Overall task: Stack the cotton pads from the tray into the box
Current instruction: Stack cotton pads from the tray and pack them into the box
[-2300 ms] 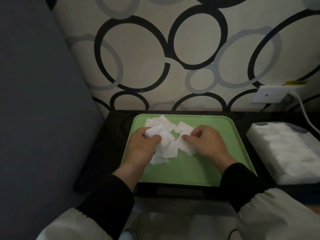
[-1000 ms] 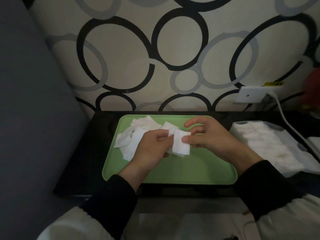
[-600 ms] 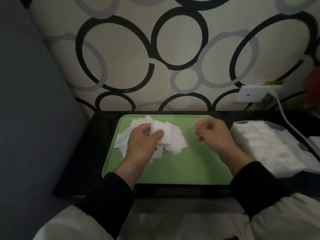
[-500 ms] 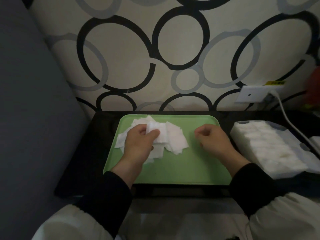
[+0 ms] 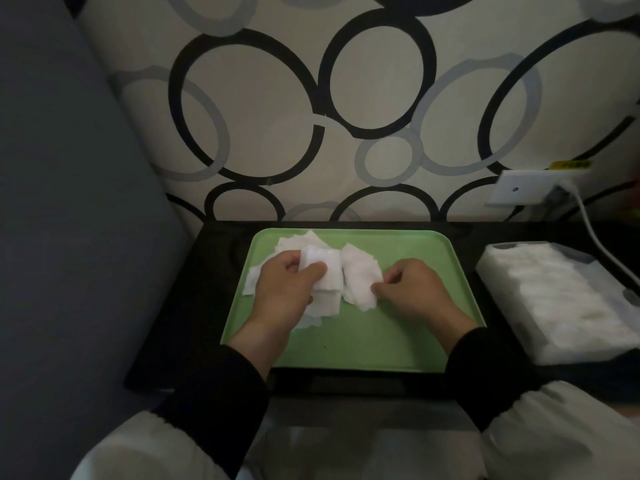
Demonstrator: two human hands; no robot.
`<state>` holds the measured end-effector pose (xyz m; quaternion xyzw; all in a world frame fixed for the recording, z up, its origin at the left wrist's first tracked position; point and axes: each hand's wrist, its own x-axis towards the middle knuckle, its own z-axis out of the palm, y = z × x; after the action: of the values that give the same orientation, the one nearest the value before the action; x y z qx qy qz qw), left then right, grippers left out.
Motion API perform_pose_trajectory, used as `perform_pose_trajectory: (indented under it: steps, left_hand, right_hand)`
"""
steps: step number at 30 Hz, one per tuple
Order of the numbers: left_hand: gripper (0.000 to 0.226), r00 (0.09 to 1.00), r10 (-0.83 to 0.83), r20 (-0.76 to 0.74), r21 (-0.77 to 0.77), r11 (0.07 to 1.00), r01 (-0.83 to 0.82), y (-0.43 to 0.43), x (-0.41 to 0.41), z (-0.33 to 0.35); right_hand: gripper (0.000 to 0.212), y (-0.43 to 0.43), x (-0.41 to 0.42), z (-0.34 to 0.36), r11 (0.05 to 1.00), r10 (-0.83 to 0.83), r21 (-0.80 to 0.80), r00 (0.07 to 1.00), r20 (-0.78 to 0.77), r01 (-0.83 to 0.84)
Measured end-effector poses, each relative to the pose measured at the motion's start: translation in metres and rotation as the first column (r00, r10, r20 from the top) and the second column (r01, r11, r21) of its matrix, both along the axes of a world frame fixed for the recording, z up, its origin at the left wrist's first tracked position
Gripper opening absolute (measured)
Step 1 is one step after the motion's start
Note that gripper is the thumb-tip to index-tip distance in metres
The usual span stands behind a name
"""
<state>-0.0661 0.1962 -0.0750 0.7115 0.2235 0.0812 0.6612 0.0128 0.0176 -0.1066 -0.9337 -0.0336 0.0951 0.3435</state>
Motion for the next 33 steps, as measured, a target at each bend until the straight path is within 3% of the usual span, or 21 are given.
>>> perform_pose_trajectory:
  steps: [3,5,7,9,11,13,16,20,25,33]
  left_hand:
    - [0.023,1.000,0.008,-0.015,0.011,1.000,-0.008,0.004,0.001,-0.002]
    - [0.022,1.000,-0.003,-0.031,0.012,1.000,0.004,0.005,0.001,-0.003]
    - [0.018,0.998,-0.038,-0.042,0.012,0.999,0.039,0.004,0.000,-0.004]
    - [0.020,0.995,-0.088,-0.045,0.013,0.996,0.089,0.002,0.000,-0.005]
    - [0.023,0.987,-0.150,-0.050,0.020,0.988,0.151,-0.002,-0.001,-0.005]
    - [0.022,0.978,-0.202,-0.049,0.012,0.979,0.203,-0.007,-0.002,-0.003]
    - [0.014,0.971,-0.238,-0.025,-0.017,0.971,0.238,-0.014,-0.003,0.000]
    - [0.018,0.976,-0.216,-0.004,-0.104,0.971,0.214,-0.018,-0.002,0.000]
    - [0.018,0.987,-0.156,0.021,-0.181,0.971,0.158,-0.020,0.001,-0.001]
    - [0.019,0.992,-0.126,-0.016,-0.233,0.965,0.119,-0.020,0.006,0.002]
  right_hand:
    - [0.009,-0.005,0.004,0.009,0.948,-0.030,0.313,0.998,-0.057,0.047]
    - [0.005,-0.011,0.006,0.019,0.836,-0.004,0.544,0.993,-0.115,0.066]
    - [0.010,-0.017,0.005,0.029,0.666,0.101,0.743,0.978,-0.183,0.070]
    - [0.014,-0.019,0.000,0.037,0.518,0.263,0.853,0.937,-0.229,0.063]
    - [0.018,-0.017,-0.006,0.042,0.477,0.398,0.879,0.889,-0.227,0.011]
    - [0.021,-0.012,-0.009,0.041,0.488,0.448,0.872,0.869,-0.211,-0.039]
    - [0.014,-0.004,-0.010,0.039,0.557,0.357,0.829,0.916,-0.185,-0.050]
    - [0.010,0.000,-0.011,0.034,0.641,0.255,0.767,0.951,-0.176,-0.030]
    - [0.009,0.004,-0.011,0.033,0.665,0.185,0.746,0.976,-0.117,-0.036]
    - [0.006,0.017,-0.013,0.023,0.793,0.074,0.601,0.995,0.064,-0.097]
